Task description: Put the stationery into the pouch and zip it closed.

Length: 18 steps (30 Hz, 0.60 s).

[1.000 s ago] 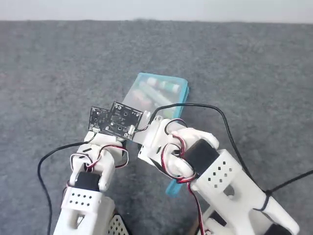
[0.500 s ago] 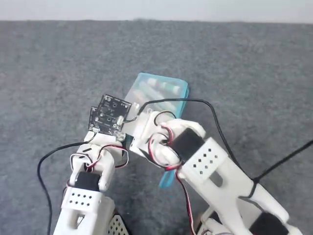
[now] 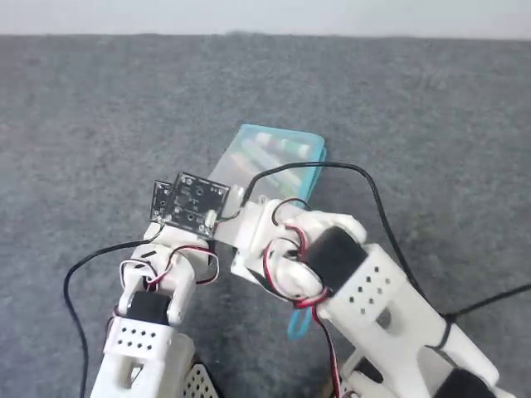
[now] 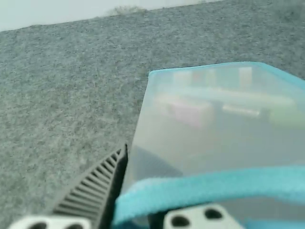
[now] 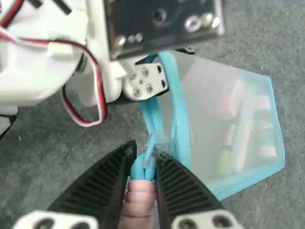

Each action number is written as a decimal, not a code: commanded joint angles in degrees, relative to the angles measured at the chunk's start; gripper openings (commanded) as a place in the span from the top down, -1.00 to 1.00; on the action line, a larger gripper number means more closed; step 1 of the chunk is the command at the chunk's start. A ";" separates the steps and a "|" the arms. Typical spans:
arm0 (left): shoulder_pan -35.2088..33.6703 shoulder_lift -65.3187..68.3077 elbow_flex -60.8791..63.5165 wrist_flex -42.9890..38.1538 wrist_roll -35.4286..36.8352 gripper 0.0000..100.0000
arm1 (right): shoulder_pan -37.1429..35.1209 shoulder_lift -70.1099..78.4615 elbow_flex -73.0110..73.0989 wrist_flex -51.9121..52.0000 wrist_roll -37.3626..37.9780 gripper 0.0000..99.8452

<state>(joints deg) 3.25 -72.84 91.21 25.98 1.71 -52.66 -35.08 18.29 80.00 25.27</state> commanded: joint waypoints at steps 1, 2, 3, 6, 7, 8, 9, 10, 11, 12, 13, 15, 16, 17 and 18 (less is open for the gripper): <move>0.44 -0.26 -1.63 0.00 -0.79 0.98 | -2.24 -4.97 -4.57 2.59 0.00 0.99; 0.44 -0.26 -1.63 0.00 -0.79 0.98 | -2.33 -5.14 -4.57 3.38 0.18 0.98; 0.44 -0.26 -1.63 0.00 -0.88 0.98 | -2.33 -5.14 -4.57 4.53 1.05 0.94; 0.44 -0.26 -1.63 0.00 -0.97 0.98 | -2.68 -6.02 -4.57 7.16 2.73 0.77; 0.44 -0.26 -1.71 0.00 -0.97 0.98 | -2.68 -6.55 -4.31 7.43 2.73 0.72; 0.44 -0.26 -1.71 -0.26 -0.97 0.98 | -2.68 -7.34 -3.78 7.52 2.73 0.68; 0.44 -0.26 -1.63 -0.97 -0.97 0.98 | -2.68 -8.22 -2.99 7.52 2.73 0.66; 0.44 -0.26 -1.54 -1.32 -0.97 0.98 | -2.68 -9.27 -1.58 7.25 2.81 0.65; 0.44 -0.26 -1.54 -1.41 -0.97 0.98 | -3.03 -10.33 -0.18 7.08 3.08 0.65; 0.44 -0.26 -1.54 -1.41 -0.97 0.98 | -3.65 -11.47 1.23 7.16 3.87 0.65; 0.44 -0.26 -1.54 -1.41 -0.97 0.98 | -4.18 -12.70 2.73 7.25 4.13 0.65; 0.44 -0.26 -1.54 -1.32 -0.97 0.98 | -4.18 -14.90 5.89 7.25 4.31 0.65; 0.44 -0.26 -1.54 -1.32 -0.97 0.98 | -4.00 -15.78 7.47 7.16 4.57 0.65; 0.44 -0.26 -1.54 -1.23 -0.97 0.98 | -2.77 -16.48 9.23 6.90 4.75 0.65; 0.44 -0.26 -1.54 -1.23 -0.97 0.98 | -0.75 -17.01 11.08 6.11 4.84 0.65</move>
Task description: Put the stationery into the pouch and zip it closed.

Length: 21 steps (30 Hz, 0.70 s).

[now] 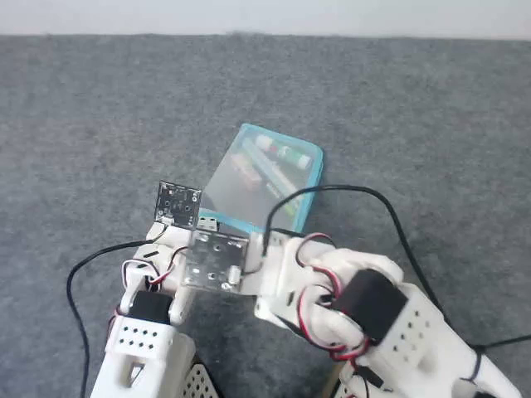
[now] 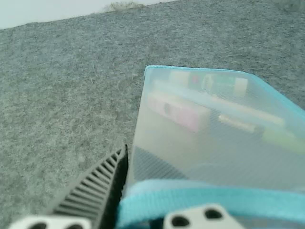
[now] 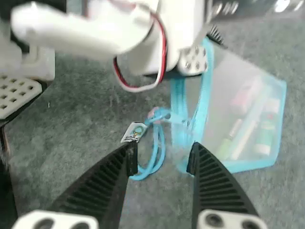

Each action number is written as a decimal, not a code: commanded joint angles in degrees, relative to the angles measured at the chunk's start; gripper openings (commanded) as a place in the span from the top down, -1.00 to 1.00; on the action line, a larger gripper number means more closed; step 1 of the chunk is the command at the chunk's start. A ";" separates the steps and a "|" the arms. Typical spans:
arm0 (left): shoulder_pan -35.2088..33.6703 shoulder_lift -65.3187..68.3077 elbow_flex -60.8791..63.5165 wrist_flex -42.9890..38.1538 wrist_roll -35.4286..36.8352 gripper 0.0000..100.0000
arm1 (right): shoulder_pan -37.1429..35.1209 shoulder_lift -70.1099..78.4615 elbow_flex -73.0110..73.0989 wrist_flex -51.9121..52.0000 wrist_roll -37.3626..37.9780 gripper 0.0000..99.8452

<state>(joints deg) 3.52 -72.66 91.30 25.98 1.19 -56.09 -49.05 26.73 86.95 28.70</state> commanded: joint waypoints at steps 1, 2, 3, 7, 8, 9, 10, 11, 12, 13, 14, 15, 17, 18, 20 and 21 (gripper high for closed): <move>0.18 -0.44 -1.63 -1.23 -0.44 0.98 | 4.79 -3.38 5.19 -2.59 1.41 0.65; 0.18 -0.44 -1.63 -1.23 -0.44 0.98 | 7.08 -3.65 7.91 -4.97 1.49 0.65; 0.18 -0.44 -1.63 -1.23 -0.44 0.98 | 9.80 -3.56 10.81 -7.69 2.02 0.65; 0.18 -0.44 -1.63 -1.23 -0.44 0.98 | 16.75 -3.47 21.10 -19.82 3.78 0.64; 0.18 -0.44 -1.63 -1.23 -0.44 0.98 | 17.45 -3.47 22.77 -22.02 3.78 0.61; 0.18 -0.44 -1.63 -1.23 -0.44 0.98 | 17.80 -3.65 24.26 -23.69 3.78 0.57; 0.18 -0.44 -1.63 -1.23 -0.44 0.98 | 17.89 -3.91 25.41 -25.10 3.69 0.53; 0.18 -0.44 -1.63 -1.23 -0.44 0.98 | 17.80 -3.82 26.29 -25.98 3.69 0.50; 0.18 -0.44 -1.63 -1.23 -0.44 0.98 | 17.71 -3.47 26.90 -26.86 3.78 0.47; 0.18 -0.44 -1.63 -1.23 -0.44 0.98 | 17.71 -3.38 27.52 -27.74 3.78 0.46; 0.18 -0.44 -1.71 -1.23 -0.44 0.98 | 17.71 -3.38 28.13 -28.70 3.78 0.46; 0.18 -0.44 -1.71 -1.23 -0.44 0.98 | 17.71 -3.38 28.75 -29.58 3.78 0.46; 0.18 -0.44 -1.80 -1.23 -0.44 0.98 | 17.54 -3.38 29.36 -30.29 3.78 0.46; 0.18 -0.44 -1.80 -1.23 -0.44 0.98 | 17.45 -3.38 29.36 -30.46 3.78 0.46; 0.18 -0.44 -1.80 -1.23 -0.44 0.98 | 16.13 -3.38 29.36 -30.90 3.78 0.46; 0.18 -0.44 -1.80 -1.23 -0.44 0.98 | 15.25 -3.38 29.54 -31.78 3.69 0.46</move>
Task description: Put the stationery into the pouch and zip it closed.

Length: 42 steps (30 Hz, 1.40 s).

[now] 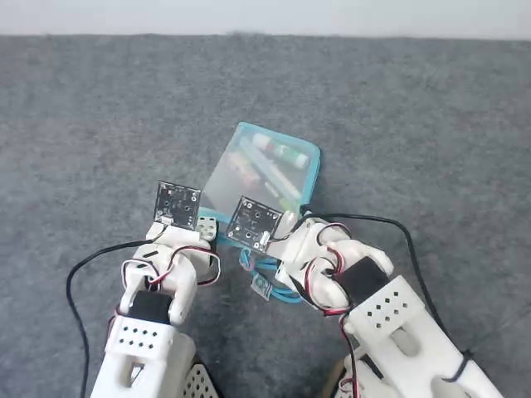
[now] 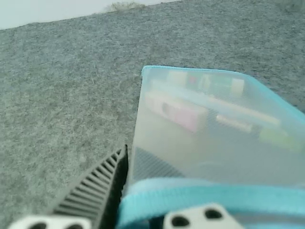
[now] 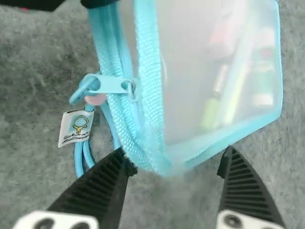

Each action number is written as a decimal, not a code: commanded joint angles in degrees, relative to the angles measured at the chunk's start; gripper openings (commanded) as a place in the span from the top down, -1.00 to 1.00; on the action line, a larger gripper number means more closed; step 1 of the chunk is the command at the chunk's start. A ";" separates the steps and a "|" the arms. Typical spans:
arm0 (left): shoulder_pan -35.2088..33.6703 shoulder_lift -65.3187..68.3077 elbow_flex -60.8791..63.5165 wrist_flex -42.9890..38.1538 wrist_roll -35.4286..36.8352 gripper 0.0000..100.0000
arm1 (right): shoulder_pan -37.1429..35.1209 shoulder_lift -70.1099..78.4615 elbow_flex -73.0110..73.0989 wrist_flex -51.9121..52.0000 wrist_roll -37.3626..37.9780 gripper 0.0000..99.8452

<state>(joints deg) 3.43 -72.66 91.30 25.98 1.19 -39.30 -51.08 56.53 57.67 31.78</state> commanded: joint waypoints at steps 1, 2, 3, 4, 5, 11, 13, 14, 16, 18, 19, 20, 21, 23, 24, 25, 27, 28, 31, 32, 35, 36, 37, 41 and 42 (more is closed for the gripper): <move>0.35 -0.44 -1.80 -1.23 -0.44 0.98 | -2.15 -1.36 -0.18 -3.82 0.62 0.46; 0.35 -0.44 -1.80 -1.14 -0.44 0.98 | -2.59 -1.36 -0.09 -5.32 0.62 0.46; 0.35 -0.44 -1.71 -1.14 -0.44 0.98 | -2.68 -1.27 0.00 -6.46 0.62 0.46; 0.35 -0.44 -1.71 -0.79 -0.44 0.98 | -2.59 -1.27 0.00 -7.60 0.70 0.46; 0.35 -0.44 -1.80 0.00 -0.44 0.98 | -2.51 -1.27 0.09 -8.48 0.79 0.46; 0.53 -0.88 -1.89 0.88 -0.44 0.98 | -2.24 -1.27 2.81 -16.31 1.14 0.47; 0.62 -0.88 -1.89 0.97 -0.44 0.98 | -2.24 -1.27 2.81 -18.07 1.14 0.58; 0.62 -0.88 -1.89 0.97 -0.44 0.98 | -2.24 -1.27 2.73 -18.77 1.14 0.68; 0.62 -0.88 -1.89 0.97 -0.44 0.98 | -2.15 -1.27 2.81 -20.44 0.79 0.94; 0.70 -0.88 -1.89 1.05 -0.44 0.98 | -2.07 -1.27 2.81 -20.88 0.79 0.96; 0.70 -0.88 -1.89 1.05 -0.44 0.98 | -1.63 -1.27 2.81 -20.88 0.79 0.95; 0.70 -0.97 -1.98 1.05 -0.44 0.98 | -0.75 -1.19 2.73 -20.97 0.79 1.00; 0.70 -0.97 -1.98 1.05 -0.44 0.98 | 0.66 -1.19 2.64 -21.14 0.44 0.99; 0.79 -0.97 -2.59 1.23 -0.44 0.97 | 5.05 -0.22 2.55 -23.25 -2.46 0.99; 0.79 -0.97 -3.03 1.58 -0.44 0.97 | 7.60 1.01 2.20 -24.75 -4.31 0.99; 0.79 -0.97 -3.65 2.46 -0.44 0.96 | 10.24 2.86 1.58 -25.98 -5.89 0.99; 0.79 -0.97 -5.41 5.19 -0.44 0.90 | 14.55 7.87 -1.14 -27.21 -7.74 0.99; 0.79 -0.97 -6.46 7.21 -0.44 0.85 | 15.96 11.03 -3.08 -27.21 -7.91 0.99; 0.70 -0.97 -10.15 14.24 -0.44 0.74 | 19.21 21.14 -9.14 -27.21 -10.20 0.99; 0.79 -0.97 -11.21 16.26 -0.44 0.74 | 20.00 24.31 -11.08 -27.21 -11.34 0.99; 0.70 -1.05 -14.11 20.75 -0.44 0.74 | 22.11 32.22 -16.18 -27.12 -14.24 0.99; 0.70 -1.05 -14.73 21.63 -0.44 0.74 | 22.64 34.15 -17.49 -27.12 -14.95 0.99; 0.79 -1.05 -15.08 22.24 -0.44 0.74 | 22.99 35.74 -18.73 -27.12 -15.56 0.99; 0.88 -1.05 -15.08 22.51 -0.44 0.75 | 22.99 39.08 -21.45 -27.03 -16.97 0.99; 0.88 -0.97 -15.08 22.51 -0.44 0.76 | 22.90 39.08 -21.71 -26.33 -17.49 0.99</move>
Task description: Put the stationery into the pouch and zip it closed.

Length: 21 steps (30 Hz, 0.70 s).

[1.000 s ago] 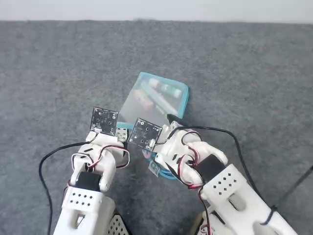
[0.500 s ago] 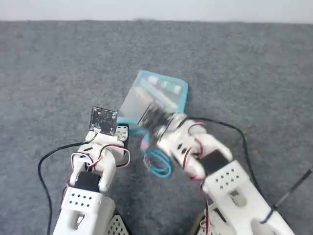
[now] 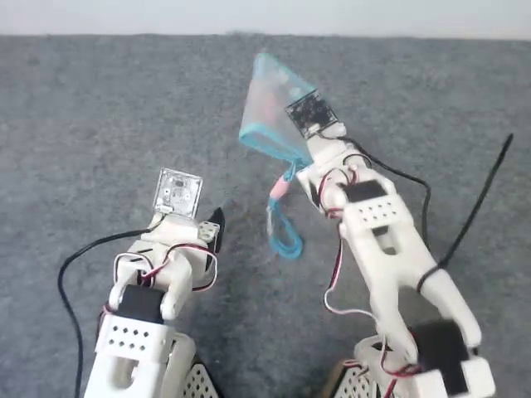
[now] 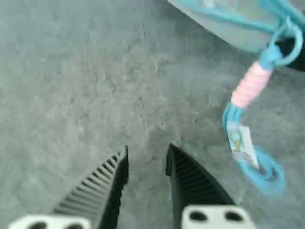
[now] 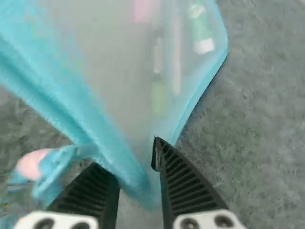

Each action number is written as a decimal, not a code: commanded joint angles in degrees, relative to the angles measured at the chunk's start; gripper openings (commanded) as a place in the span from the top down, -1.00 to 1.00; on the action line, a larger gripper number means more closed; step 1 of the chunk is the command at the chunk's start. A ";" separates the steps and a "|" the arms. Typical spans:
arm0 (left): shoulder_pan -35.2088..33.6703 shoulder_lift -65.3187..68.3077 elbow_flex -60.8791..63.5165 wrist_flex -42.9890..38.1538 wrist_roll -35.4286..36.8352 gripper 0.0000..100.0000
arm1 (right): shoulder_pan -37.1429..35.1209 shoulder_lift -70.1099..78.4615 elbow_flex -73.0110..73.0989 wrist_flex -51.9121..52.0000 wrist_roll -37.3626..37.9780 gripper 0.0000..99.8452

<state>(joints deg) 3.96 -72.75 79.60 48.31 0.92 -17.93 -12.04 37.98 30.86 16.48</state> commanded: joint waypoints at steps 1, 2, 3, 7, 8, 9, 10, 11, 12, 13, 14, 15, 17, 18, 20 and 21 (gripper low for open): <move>0.44 -0.88 -3.38 0.09 -0.18 0.75 | 1.45 -0.13 -3.43 1.98 -2.29 0.99; 0.62 -0.88 -3.38 0.09 -0.26 0.74 | 1.01 -0.57 -3.96 3.38 -2.29 0.99; 1.67 -0.88 -3.30 0.09 -0.62 0.73 | 0.40 -1.45 -4.40 5.05 -2.20 0.99; 8.53 -0.88 -2.15 0.44 -3.60 0.60 | -4.09 -6.11 -4.40 10.68 -2.20 0.99; 9.93 -0.88 -1.89 0.44 -3.69 0.57 | -5.41 -7.43 -3.87 11.91 -2.20 0.99; 11.25 -0.88 -1.71 0.44 -3.69 0.54 | -6.73 -8.84 -3.08 12.79 -2.02 0.99; 12.22 -0.88 -1.63 0.44 -3.69 0.52 | -7.96 -10.42 -2.11 13.32 -2.11 0.99; 13.01 -0.88 -1.63 0.44 -3.69 0.50 | -8.92 -12.09 -0.79 13.49 -2.20 0.99; 13.54 -0.88 -1.63 0.44 -3.69 0.49 | -9.89 -13.67 0.44 13.49 -2.20 0.99; 13.98 -0.79 -1.63 0.44 -3.69 0.48 | -10.77 -15.43 1.49 13.85 -2.20 0.99; 14.15 -0.70 -1.63 0.26 -3.69 0.48 | -11.82 -17.01 2.55 14.02 -2.11 0.99; 14.24 -0.62 -1.63 0.18 -3.60 0.48 | -12.62 -18.68 3.69 14.11 -2.11 0.99; 14.07 -0.53 -1.54 0.09 -3.52 0.48 | -14.20 -21.76 5.98 14.11 -2.11 0.99; 13.98 -0.53 -1.54 0.09 -3.43 0.48 | -14.99 -23.16 7.03 14.11 -2.11 0.99; 13.98 -0.79 -0.22 -1.49 -3.43 0.48 | -15.87 -25.89 8.70 14.20 -2.02 0.99; 13.89 -0.53 0.92 -3.43 -3.43 0.48 | -16.13 -27.30 9.49 14.20 -1.93 0.99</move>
<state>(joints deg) 17.67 -72.75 79.60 48.31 -2.42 -32.35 -33.41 46.86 44.48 15.69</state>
